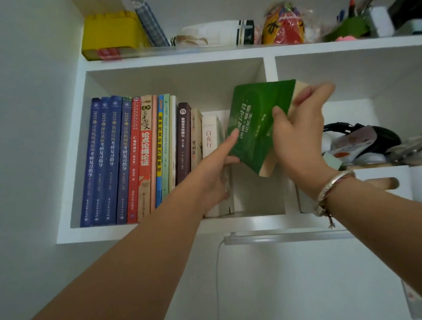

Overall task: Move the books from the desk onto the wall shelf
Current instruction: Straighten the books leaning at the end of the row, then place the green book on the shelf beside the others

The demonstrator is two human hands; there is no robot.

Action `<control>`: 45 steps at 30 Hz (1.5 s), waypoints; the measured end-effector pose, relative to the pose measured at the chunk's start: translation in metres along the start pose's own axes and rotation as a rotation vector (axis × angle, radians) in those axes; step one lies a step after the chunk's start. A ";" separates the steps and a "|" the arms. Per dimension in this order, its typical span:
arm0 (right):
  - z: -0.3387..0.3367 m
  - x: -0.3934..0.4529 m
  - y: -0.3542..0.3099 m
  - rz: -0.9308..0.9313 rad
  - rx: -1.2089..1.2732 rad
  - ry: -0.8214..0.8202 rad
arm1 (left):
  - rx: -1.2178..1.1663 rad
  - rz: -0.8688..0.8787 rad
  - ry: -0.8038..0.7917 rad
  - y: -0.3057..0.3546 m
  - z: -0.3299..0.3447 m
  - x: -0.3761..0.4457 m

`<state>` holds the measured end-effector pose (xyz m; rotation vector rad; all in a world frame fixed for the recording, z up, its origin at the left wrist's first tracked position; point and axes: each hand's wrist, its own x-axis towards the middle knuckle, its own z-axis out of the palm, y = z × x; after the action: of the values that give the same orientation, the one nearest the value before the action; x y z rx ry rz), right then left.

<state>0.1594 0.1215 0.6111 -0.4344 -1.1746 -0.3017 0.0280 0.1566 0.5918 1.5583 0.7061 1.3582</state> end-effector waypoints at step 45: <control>0.030 -0.024 0.005 0.788 0.292 -0.710 | 0.609 0.763 0.296 -0.007 0.023 -0.016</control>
<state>0.1285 0.1402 0.5976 -0.7346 -1.5916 0.7578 0.0477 0.1388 0.5795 2.2777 0.7832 2.0938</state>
